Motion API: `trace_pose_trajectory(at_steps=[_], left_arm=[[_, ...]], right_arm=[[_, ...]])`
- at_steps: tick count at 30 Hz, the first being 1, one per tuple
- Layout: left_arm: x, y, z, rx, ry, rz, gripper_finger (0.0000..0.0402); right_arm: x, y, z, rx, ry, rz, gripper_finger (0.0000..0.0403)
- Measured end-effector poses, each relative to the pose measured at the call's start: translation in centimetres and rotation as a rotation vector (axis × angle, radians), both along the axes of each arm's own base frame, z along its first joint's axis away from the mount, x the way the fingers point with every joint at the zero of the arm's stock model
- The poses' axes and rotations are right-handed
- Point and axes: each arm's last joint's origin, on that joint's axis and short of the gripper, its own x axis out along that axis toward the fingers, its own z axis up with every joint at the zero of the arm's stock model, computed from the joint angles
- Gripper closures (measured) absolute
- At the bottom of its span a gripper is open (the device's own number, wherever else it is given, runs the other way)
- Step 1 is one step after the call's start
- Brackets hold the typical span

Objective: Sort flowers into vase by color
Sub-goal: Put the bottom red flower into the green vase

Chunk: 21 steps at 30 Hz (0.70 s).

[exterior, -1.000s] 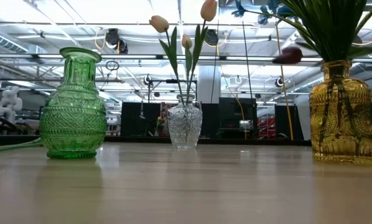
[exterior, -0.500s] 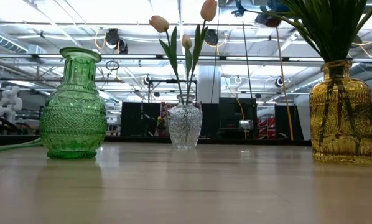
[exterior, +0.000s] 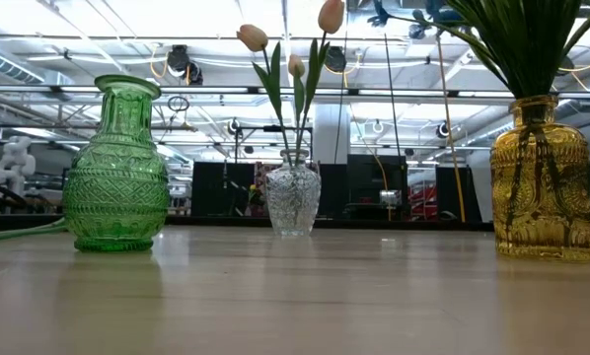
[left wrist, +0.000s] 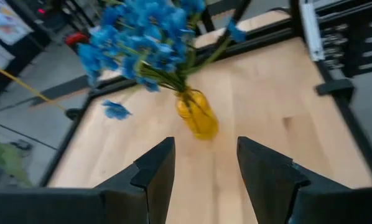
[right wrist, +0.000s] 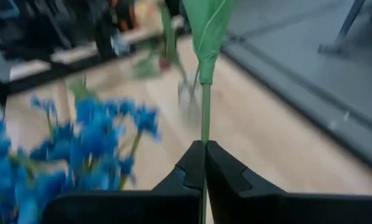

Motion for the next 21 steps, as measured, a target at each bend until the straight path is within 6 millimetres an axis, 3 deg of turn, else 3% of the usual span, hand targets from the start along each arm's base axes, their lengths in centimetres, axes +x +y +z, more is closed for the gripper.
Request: trace_pose_trajectory(at_steps=[6,12,16,21], left_arm=[[1.0,1.0,0.3,0.049,-0.032,0.045,0.0222],[2.1,2.2,1.3,0.111,-0.138,0.187,0.0222],[2.5,3.1,3.3,0.083,-0.241,0.228,0.0222],[1.9,3.7,6.6,-0.006,-0.382,0.193,0.0222]], right_arm=[[0.1,-0.3,2.7,-0.14,-0.204,-0.029,0.0403],[1.7,1.6,5.7,-0.24,-0.362,-0.037,0.0403],[3.2,3.6,8.1,-0.271,-0.414,0.008,0.0403],[5.1,6.0,10.6,-0.303,-0.535,0.19,0.0403]])
